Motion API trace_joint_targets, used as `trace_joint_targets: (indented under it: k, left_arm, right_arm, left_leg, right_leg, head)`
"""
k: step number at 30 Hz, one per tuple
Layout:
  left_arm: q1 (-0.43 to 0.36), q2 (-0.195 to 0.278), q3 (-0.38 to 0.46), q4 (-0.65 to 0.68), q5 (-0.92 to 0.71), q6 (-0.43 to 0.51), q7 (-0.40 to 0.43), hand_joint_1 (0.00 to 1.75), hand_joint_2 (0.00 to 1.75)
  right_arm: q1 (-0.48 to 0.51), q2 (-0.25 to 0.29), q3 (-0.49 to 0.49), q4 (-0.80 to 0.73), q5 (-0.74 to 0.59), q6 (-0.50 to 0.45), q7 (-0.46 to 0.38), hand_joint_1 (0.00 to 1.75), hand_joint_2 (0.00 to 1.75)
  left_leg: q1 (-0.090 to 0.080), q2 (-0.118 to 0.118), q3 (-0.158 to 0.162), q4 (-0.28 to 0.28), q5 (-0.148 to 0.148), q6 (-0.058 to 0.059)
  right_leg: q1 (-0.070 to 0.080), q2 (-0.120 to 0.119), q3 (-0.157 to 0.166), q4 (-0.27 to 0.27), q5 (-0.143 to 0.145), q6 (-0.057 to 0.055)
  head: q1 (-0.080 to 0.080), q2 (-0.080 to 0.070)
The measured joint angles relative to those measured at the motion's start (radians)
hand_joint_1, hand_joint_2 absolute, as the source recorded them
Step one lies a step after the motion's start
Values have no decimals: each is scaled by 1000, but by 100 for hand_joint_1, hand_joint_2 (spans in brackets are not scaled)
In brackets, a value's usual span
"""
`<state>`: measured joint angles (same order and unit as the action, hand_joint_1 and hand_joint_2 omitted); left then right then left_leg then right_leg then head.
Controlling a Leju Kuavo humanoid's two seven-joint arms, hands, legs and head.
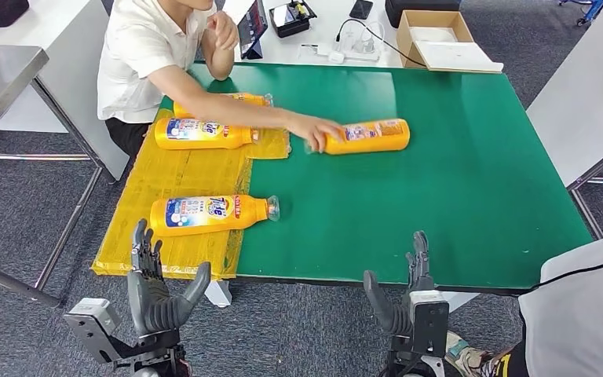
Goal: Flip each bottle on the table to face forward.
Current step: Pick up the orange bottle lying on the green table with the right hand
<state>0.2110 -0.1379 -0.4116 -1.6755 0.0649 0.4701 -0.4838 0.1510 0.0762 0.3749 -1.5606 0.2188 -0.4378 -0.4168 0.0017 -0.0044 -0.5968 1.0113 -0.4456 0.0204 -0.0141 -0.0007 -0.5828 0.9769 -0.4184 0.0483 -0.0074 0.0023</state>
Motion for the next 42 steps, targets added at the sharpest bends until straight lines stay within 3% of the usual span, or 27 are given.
trace_joint_targets:
  k: [5, 15, 36, 42]
  left_arm:
    - [-4, 11, -33, 1, -2, -34, 28, 0, 175]
    - [-31, 29, -100, 20, -110, -90, 31, 0, 175]
    - [-44, 32, -112, 27, -114, -113, 33, 0, 175]
    - [-77, 31, -112, 57, -115, -136, 47, 0, 175]
  right_arm:
    - [-18, -21, -30, 15, 224, -58, 19, 0, 175]
    - [-145, -101, -75, 195, 636, -64, 80, 0, 175]
    - [-226, -143, -74, 318, 683, -69, 104, 0, 175]
    - [-369, -159, -71, 474, 753, -70, 134, 0, 175]
  left_leg:
    - [0, 0, 0, 0, 0, 0]
    - [0, 0, 1, 0, 0, 1]
    - [0, 0, 0, 0, 0, 1]
    - [0, 0, 1, 0, 2, 2]
  right_leg:
    - [0, 0, 0, 0, 0, 0]
    - [0, 0, 1, 0, 0, 0]
    - [0, 0, 1, 0, 0, 0]
    - [0, 0, 2, 0, 1, 1]
  head:
    - [0, 0]
    - [0, 0]
    - [0, 0]
    - [0, 0]
